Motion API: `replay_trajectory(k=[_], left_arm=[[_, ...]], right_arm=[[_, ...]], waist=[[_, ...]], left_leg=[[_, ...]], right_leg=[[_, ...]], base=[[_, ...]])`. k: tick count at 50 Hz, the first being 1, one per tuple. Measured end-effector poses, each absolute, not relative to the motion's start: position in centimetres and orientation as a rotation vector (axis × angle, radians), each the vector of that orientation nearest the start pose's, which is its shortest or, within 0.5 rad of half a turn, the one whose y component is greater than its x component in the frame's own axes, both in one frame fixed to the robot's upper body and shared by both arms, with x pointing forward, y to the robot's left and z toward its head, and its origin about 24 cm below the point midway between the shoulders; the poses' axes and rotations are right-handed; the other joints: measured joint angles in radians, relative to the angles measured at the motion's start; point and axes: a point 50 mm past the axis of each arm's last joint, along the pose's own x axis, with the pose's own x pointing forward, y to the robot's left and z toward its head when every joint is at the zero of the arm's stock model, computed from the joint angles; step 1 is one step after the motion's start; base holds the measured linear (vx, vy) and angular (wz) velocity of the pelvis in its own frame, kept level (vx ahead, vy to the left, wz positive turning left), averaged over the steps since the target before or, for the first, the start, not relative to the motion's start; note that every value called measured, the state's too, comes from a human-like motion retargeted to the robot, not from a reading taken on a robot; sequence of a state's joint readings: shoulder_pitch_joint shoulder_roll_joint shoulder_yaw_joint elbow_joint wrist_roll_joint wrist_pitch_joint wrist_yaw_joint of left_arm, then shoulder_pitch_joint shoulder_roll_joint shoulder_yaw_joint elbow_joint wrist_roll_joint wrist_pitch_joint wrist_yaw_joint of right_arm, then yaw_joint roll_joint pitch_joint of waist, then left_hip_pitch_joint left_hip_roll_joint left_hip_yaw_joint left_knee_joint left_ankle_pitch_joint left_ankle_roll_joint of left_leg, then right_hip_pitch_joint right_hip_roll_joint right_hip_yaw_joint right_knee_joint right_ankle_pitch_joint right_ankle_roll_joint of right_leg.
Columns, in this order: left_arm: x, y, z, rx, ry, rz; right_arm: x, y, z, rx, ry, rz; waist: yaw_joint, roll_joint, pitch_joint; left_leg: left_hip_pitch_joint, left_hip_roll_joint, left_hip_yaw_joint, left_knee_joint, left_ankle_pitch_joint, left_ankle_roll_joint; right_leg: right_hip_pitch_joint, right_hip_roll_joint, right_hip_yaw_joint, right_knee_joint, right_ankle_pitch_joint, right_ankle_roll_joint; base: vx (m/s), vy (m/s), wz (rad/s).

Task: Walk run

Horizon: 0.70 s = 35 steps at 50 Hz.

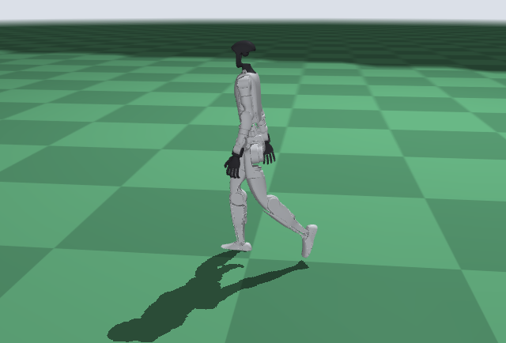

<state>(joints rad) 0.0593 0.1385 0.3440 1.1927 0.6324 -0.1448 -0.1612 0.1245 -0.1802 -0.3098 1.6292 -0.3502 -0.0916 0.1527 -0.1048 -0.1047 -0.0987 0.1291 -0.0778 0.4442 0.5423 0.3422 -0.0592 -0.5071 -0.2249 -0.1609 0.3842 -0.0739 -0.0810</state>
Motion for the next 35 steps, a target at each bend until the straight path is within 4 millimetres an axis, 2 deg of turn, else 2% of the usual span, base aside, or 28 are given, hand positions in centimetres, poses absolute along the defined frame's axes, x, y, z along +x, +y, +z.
replay_trajectory(k=[2, 3, 4, 5, 8, 10, 11, 13, 16, 18, 20, 22, 25, 28, 30, 32, 35], left_arm=[[3.8, 21.9, -17.2, 0.330, 1.335, -0.181], [2.1, 21.8, -17.5, 0.322, 1.414, -0.197], [0.5, 21.7, -17.6, 0.313, 1.493, -0.213], [-1.1, 21.5, -17.6, 0.304, 1.571, -0.230], [-5.9, 21.4, -17.1, 0.254, 1.784, -0.284], [-8.7, 21.3, -16.4, 0.214, 1.896, -0.308], [-9.7, 21.2, -16.2, 0.196, 1.932, -0.310], [-11.3, 21.0, -15.7, 0.161, 1.985, -0.309], [-12.7, 20.4, -15.4, 0.121, 2.029, -0.290], [-12.9, 20.1, -15.3, 0.099, 2.043, -0.297], [-12.7, 20.0, -15.3, 0.077, 2.047, -0.312], [-12.0, 20.2, -15.6, 0.079, 2.035, -0.336], [-10.5, 20.5, -16.1, 0.154, 1.975, -0.387], [-7.3, 20.8, -16.9, 0.216, 1.854, -0.373], [-4.6, 21.5, -17.3, 0.259, 1.768, -0.361], [-1.0, 22.6, -17.4, 0.305, 1.657, -0.328], [4.3, 24.6, -16.8, 0.401, 1.503, -0.256]], right_arm=[[-3.6, -21.4, -17.3, -0.023, 1.634, 0.031], [-2.6, -21.6, -17.3, -0.042, 1.616, 0.055], [-1.4, -21.7, -17.4, -0.075, 1.596, 0.083], [-0.1, -21.9, -17.4, -0.115, 1.576, 0.112], [4.0, -22.4, -17.2, -0.286, 1.481, 0.183], [7.0, -22.9, -16.8, -0.393, 1.386, 0.215], [8.6, -23.1, -16.5, -0.438, 1.332, 0.229], [11.7, -23.3, -15.7, -0.519, 1.221, 0.251], [15.5, -23.3, -14.3, -0.598, 1.069, 0.265], [17.0, -23.2, -13.6, -0.613, 0.998, 0.263], [17.5, -22.6, -13.4, -0.606, 0.963, 0.273], [16.7, -21.7, -13.9, -0.576, 0.970, 0.300], [12.9, -21.5, -15.3, -0.511, 1.065, 0.353], [8.2, -20.9, -16.9, -0.557, 1.254, 0.375], [5.6, -21.5, -17.3, -0.585, 1.362, 0.337], [3.9, -21.7, -17.5, -0.560, 1.446, 0.326], [1.1, -20.9, -17.7, -0.466, 1.562, 0.366]], waist=[[0.033, -0.039, 0.009], [0.055, -0.056, 0.019], [0.078, -0.064, 0.032], [0.103, -0.067, 0.045], [0.157, -0.037, 0.051], [0.194, -0.025, 0.049], [0.212, -0.017, 0.050], [0.250, 0.004, 0.057], [0.305, 0.023, 0.070], [0.317, 0.016, 0.061], [0.323, 0.017, 0.053], [0.319, 0.025, 0.039], [0.365, 0.030, 0.017], [0.355, 0.052, 0.016], [0.326, 0.080, 0.016], [0.307, 0.083, 0.027], [0.214, 0.083, 0.048]], left_leg=[[-0.094, 0.035, 0.033, 0.224, -0.044, 0.075], [-0.140, 0.079, 0.076, 0.322, -0.111, 0.125], [-0.192, 0.117, 0.098, 0.390, -0.158, 0.144], [-0.247, 0.153, 0.110, 0.443, -0.193, 0.149], [-0.428, 0.176, 0.056, 0.405, -0.281, 0.064], [-0.515, 0.190, 0.080, 0.290, -0.328, 0.060], [-0.552, 0.205, 0.106, 0.218, -0.356, 0.079], [-0.616, 0.218, 0.136, 0.039, -0.398, 0.105], [-0.691, 0.177, 0.041, -0.251, -0.393, 0.105], [-0.747, 0.143, -0.039, -0.369, -0.392, 0.123], [-0.764, 0.133, -0.039, -0.383, -0.406, 0.127], [-0.763, 0.133, -0.063, -0.301, -0.371, 0.172], [-0.717, 0.182, -0.044, -0.215, -0.320, 0.177], [-0.665, 0.159, -0.207, -0.143, -0.435, 0.191], [-0.559, 0.216, -0.086, -0.172, -0.482, 0.202], [-0.485, 0.219, -0.028, -0.216, -0.505, 0.197], [-0.386, 0.150, -0.077, -0.306, -0.514, 0.186]], right_leg=[[0.107, -0.075, -0.130, -0.023, -0.043, 0.003], [0.153, -0.088, -0.148, -0.041, -0.055, 0.009], [0.198, -0.075, -0.141, -0.069, -0.061, 0.013], [0.243, -0.050, -0.121, -0.102, -0.065, 0.015], [0.371, 0.018, -0.211, -0.216, -0.068, 0.020], [0.432, 0.066, -0.212, -0.268, -0.083, 0.026], [0.464, 0.084, -0.221, -0.288, -0.094, 0.035], [0.530, 0.126, -0.226, -0.324, -0.118, 0.050], [0.622, 0.160, -0.221, -0.352, -0.159, 0.084], [0.653, 0.155, -0.215, -0.345, -0.182, 0.119], [0.690, 0.157, -0.198, -0.326, -0.185, 0.171], [0.724, 0.167, -0.172, -0.295, -0.144, 0.228], [0.758, 0.167, -0.134, -0.199, 0.019, 0.284], [0.672, 0.156, -0.088, 0.077, 0.319, 0.261], [0.590, 0.137, -0.149, 0.299, 0.416, 0.222], [0.456, 0.097, -0.138, 0.487, 0.305, 0.195], [0.258, 0.040, -0.161, 0.640, 0.173, 0.191]], base=[[1.01, -0.16, 0.14], [0.86, -0.15, 0.22], [0.90, -0.16, 0.11], [0.88, -0.16, 0.01], [0.84, -0.15, -0.14], [0.86, -0.13, -0.31], [0.99, -0.10, -0.42], [1.01, -0.05, -0.61], [0.92, 0.02, -0.68], [0.90, 0.05, -0.15], [1.10, 0.08, -0.16], [1.03, 0.04, -0.24], [1.22, 0.12, -0.58], [1.14, 0.06, -0.54], [0.92, 0.10, -0.09], [0.89, 0.08, -0.35], [0.73, 0.05, 0.50]])
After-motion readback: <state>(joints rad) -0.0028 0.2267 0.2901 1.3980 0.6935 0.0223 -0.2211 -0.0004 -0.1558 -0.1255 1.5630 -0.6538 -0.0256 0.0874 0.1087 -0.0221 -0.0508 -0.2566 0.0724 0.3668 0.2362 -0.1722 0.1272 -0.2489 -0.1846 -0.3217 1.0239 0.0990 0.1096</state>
